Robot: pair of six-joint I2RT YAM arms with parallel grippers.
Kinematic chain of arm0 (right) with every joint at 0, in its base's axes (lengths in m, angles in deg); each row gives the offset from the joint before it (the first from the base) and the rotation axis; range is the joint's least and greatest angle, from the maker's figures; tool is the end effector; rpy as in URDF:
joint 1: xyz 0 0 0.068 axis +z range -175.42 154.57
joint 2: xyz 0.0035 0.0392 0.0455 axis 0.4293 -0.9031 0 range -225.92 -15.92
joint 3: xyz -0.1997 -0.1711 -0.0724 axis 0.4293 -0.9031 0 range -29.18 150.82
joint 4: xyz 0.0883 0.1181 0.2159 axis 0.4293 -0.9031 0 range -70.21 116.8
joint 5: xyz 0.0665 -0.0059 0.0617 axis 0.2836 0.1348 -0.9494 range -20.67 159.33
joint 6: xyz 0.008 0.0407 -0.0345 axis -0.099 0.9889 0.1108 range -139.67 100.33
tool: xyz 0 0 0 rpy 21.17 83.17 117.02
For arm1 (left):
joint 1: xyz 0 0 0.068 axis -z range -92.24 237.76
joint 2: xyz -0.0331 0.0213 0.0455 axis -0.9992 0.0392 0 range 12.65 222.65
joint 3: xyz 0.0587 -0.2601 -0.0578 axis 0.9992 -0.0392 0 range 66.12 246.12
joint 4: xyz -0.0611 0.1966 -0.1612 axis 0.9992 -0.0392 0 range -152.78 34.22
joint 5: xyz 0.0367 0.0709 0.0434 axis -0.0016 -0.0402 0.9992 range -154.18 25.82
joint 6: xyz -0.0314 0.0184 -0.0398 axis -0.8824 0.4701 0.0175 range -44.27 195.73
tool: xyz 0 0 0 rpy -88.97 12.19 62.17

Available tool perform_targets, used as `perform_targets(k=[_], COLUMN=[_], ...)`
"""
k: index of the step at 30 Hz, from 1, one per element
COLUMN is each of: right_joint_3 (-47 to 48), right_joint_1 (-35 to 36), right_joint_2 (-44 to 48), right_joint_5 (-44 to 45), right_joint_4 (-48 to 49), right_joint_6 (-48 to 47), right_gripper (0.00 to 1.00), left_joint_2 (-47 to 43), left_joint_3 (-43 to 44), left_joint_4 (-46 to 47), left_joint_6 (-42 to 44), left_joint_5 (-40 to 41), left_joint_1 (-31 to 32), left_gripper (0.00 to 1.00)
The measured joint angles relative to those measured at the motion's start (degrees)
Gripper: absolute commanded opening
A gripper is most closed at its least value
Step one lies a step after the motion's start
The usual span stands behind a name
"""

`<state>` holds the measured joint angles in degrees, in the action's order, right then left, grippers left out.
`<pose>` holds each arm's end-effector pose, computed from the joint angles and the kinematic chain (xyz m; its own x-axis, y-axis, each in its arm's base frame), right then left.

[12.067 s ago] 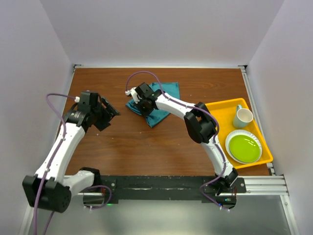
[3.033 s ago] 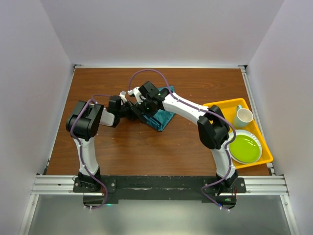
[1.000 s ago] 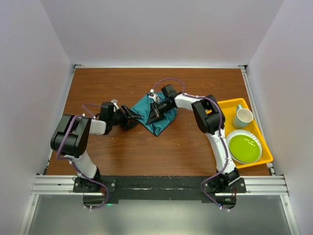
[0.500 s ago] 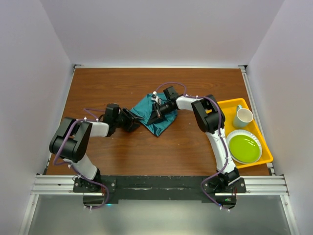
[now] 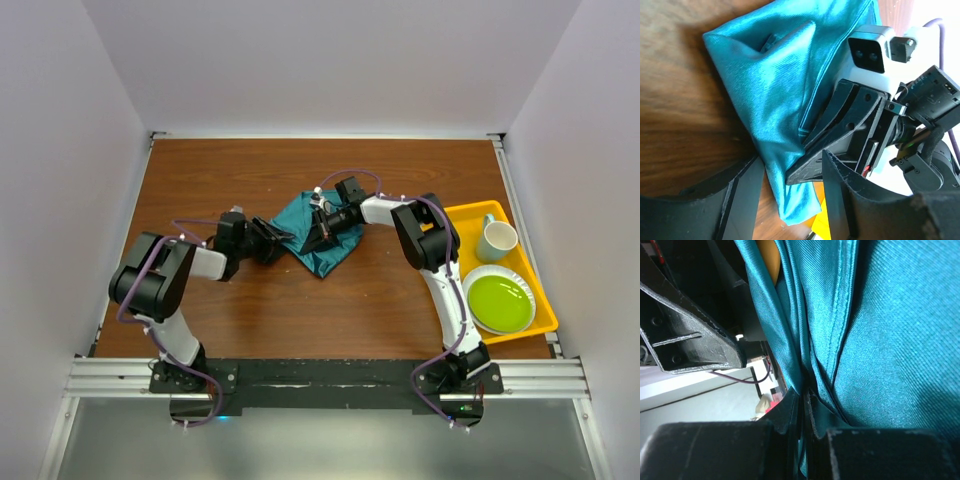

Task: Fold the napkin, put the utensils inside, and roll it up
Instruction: Roll the napkin with the utensil

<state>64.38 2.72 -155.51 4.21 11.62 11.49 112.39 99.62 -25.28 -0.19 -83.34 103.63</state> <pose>0.4055 0.2535 0.0719 -0.9633 -0.2684 -0.0008 -0.0997 0.3551 0.9295 0.2908 -0.0950 0.1107 -0.6358 -0.7717 -0.0115 -0.4198 0.3582 -0.8339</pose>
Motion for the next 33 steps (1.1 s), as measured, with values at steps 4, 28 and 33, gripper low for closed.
perform_targets(k=[4, 28, 33], right_joint_3=[0.1, 1.8, 6.3], right_joint_1=[-0.1, -0.5, -0.7], right_joint_2=[-0.3, -1.5, -1.9], right_joint_5=[-0.9, -3.9, -0.3], right_joint_4=[0.4, -1.1, -10.5], right_joint_6=[0.3, -0.8, -6.5], right_gripper=[0.00, 0.06, 0.32], left_joint_2=[0.7, 4.4, 4.2], left_joint_3=[-0.3, -1.9, 0.6], left_joint_4=[2.0, 8.6, 3.9], left_joint_6=[-0.1, -2.5, -2.3], left_joint_5=[0.0, 3.3, 2.9], left_joint_1=[0.1, 2.4, 2.5], left_gripper=[0.57, 0.00, 0.00])
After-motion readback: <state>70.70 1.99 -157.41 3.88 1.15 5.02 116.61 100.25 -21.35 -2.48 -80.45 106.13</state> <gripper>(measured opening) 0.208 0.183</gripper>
